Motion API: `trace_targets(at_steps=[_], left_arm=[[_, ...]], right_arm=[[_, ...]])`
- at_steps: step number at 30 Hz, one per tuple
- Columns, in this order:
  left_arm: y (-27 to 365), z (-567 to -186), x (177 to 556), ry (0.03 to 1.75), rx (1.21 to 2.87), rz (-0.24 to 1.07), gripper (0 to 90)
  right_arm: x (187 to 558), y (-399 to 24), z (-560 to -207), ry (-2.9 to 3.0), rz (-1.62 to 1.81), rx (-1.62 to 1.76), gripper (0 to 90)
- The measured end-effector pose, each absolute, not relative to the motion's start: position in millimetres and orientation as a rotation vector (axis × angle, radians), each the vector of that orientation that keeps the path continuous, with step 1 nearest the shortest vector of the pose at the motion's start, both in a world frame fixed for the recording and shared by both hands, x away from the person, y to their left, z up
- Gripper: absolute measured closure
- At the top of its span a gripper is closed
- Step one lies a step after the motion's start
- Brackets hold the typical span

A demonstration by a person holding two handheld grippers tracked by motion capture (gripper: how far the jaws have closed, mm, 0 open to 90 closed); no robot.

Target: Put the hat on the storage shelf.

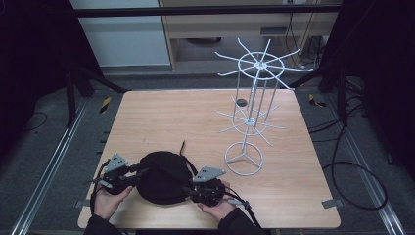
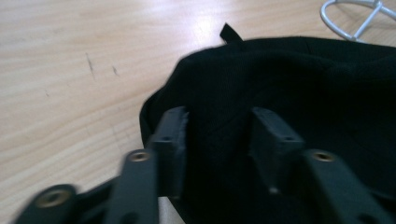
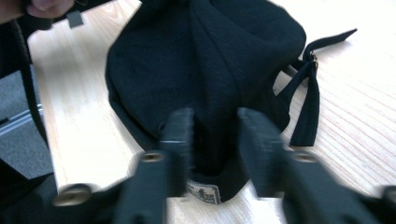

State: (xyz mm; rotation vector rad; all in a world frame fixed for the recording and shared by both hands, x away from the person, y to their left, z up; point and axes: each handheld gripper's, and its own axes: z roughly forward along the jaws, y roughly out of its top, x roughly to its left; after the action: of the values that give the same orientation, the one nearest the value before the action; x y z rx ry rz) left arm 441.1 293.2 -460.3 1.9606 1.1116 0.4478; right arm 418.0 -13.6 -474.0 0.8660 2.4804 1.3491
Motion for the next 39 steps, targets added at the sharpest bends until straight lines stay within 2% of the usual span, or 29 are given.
trace_targets(at_steps=[2,4,5,10,16,20,25,28,30,39], left_arm=[[295,-459,441,1.140,1.964,0.409,71.2],[296,-458,441,1.152,1.966,0.372,79.8],[295,-458,438,1.170,1.961,0.336,81.1],[284,-455,418,1.143,1.973,0.323,81.4],[277,-457,404,1.096,2.005,0.363,72.7],[284,-444,400,1.072,1.937,0.435,55.7],[283,-424,408,0.981,1.929,0.490,44.1],[279,-422,414,0.955,1.942,0.508,40.9],[272,-420,422,0.921,1.969,0.516,38.6],[252,-412,443,0.833,2.084,0.478,34.0]], right_arm=[[420,-13,-474,2.484,1.352,0.862,84.2],[423,-14,-472,2.466,1.331,0.851,86.8],[425,-15,-472,2.460,1.330,0.858,87.6],[437,-23,-470,2.347,1.303,0.932,88.5],[447,-26,-473,2.317,1.264,0.975,84.6],[444,-37,-468,2.283,1.311,0.974,74.3],[434,-70,-456,2.221,1.345,0.998,65.1],[430,-84,-453,2.201,1.344,1.019,60.0],[423,-108,-450,2.164,1.340,1.041,54.3],[408,-167,-448,2.078,1.300,1.112,44.1]])
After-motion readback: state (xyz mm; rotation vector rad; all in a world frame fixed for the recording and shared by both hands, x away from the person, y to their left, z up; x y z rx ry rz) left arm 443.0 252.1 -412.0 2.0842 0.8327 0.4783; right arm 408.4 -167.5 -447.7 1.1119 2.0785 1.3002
